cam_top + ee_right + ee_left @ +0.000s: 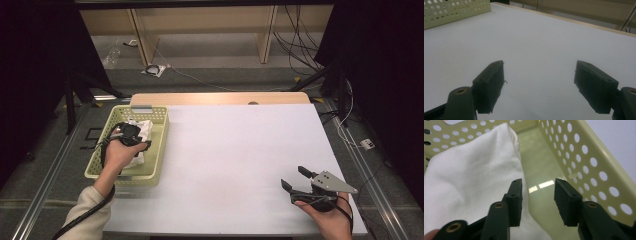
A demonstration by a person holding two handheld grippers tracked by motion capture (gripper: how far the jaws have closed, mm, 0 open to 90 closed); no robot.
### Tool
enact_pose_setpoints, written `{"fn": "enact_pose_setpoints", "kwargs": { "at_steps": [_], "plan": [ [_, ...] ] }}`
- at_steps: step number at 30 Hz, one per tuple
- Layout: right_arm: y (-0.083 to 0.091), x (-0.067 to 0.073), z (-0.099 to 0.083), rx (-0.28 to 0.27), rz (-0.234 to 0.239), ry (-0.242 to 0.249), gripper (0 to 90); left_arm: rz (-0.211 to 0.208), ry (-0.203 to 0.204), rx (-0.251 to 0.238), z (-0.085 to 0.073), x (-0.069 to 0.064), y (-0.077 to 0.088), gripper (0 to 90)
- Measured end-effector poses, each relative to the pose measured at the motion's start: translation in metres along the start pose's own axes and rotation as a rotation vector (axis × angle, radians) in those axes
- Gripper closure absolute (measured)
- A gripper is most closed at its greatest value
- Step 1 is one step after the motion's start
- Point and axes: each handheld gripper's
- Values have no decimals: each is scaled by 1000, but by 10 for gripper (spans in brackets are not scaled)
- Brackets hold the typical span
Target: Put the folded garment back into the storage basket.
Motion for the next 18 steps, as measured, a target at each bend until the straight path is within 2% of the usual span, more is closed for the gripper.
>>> {"fn": "enact_pose_setpoints", "kwargs": {
  "at_steps": [5,6,8,11,15,18],
  "plan": [
    [0,0,0,2,-1,1,249,-10,15,-25,0,-2,1,470],
    [0,-1,0,2,-3,5,249,-22,24,-55,0,-3,3,452],
    [0,-1,0,0,-2,0,249,-28,33,-78,0,-4,4,424],
    [0,-1,0,1,-2,2,249,-22,20,-102,0,-7,7,369],
    [0,-1,0,-1,-3,1,249,-37,3,-128,0,-10,10,298],
    [0,-1,0,-4,-2,0,249,-44,8,-143,1,-12,13,260]
  ]
}}
Point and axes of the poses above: each handheld gripper's, and its own axes: y roughly backward along the jaws, z roughly out of its top, x roughly to its left, and after that the axes turned 15 degrees about -z, right-handed
